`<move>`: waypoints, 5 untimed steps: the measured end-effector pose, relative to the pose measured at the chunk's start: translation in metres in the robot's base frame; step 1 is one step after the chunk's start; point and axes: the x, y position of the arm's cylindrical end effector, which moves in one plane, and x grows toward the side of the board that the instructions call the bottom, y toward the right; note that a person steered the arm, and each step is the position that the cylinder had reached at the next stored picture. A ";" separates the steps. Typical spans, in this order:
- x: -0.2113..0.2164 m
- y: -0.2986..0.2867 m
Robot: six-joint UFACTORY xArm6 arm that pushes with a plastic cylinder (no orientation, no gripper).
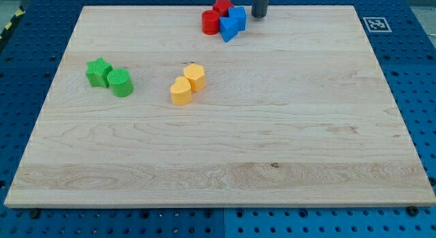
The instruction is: Separate the group of blocks
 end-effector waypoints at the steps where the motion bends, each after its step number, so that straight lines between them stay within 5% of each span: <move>1: 0.000 -0.002; 5: 0.017 -0.053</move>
